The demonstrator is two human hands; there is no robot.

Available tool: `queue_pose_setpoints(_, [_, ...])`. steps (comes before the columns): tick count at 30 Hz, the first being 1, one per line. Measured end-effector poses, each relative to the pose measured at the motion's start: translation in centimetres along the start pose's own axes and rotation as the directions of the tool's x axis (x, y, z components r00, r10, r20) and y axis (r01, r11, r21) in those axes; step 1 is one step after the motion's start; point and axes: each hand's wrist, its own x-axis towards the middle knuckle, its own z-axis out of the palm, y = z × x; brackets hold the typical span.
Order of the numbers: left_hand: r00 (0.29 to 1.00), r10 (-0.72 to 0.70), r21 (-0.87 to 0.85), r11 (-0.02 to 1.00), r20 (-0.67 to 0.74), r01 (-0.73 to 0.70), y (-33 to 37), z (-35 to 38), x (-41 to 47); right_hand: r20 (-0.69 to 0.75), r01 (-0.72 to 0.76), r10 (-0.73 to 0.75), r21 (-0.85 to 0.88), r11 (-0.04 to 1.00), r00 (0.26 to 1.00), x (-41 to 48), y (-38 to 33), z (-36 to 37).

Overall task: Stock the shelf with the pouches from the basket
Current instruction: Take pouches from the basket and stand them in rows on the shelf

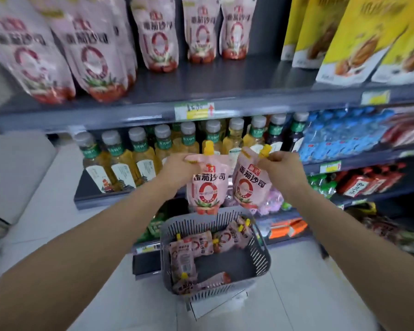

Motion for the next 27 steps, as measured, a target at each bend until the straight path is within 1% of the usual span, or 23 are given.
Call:
queue_pose_setpoints(3, [0.994,0.114,-0.057,0.992,0.0,-0.113,4.3,-1.7,-0.9,-0.071,0.073,-0.066,0.104,0.992,0.995,-0.4,-4.9,-1.4])
queue_pose_setpoints(7, [0.981,0.192,-0.221,0.957,-0.014,-0.19,9.1,-3.8,-2.2,-0.164,0.144,-0.092,0.343,0.928,0.982,-0.5,-10.8,-3.0])
queue_pose_setpoints(9, [0.967,0.252,-0.246,0.935,-0.043,-0.255,11.0,-4.7,-2.6,-0.2,0.172,-0.093,0.425,0.888,0.975,-0.4,-13.2,-3.7])
queue_pose_setpoints(11, [0.959,0.274,-0.254,0.924,-0.078,-0.285,12.6,-5.6,-2.8,-0.214,0.197,-0.1,0.497,0.845,0.972,-0.3,-15.3,-4.2])
queue_pose_setpoints(13, [0.951,0.288,-0.261,0.915,-0.114,-0.308,13.9,-6.3,-2.6,-0.22,0.228,-0.13,0.514,0.827,0.967,-0.1,-17.1,-4.5])
queue_pose_setpoints(17, [0.932,0.304,-0.273,0.896,-0.199,-0.351,15.8,-7.4,-1.6,-0.182,0.252,-0.181,0.548,0.798,0.966,1.5,-19.5,-4.3])
queue_pose_setpoints(20, [0.912,0.315,-0.281,0.879,-0.264,-0.385,17.1,-8.1,-0.2,-0.145,0.237,-0.187,0.575,0.783,0.972,3.7,-20.5,-4.0])
queue_pose_setpoints(27, [0.857,0.295,-0.231,0.879,-0.423,-0.416,19.5,-9.2,4.3,0.009,0.212,-0.266,0.58,0.787,0.964,10.6,-22.2,-3.3])
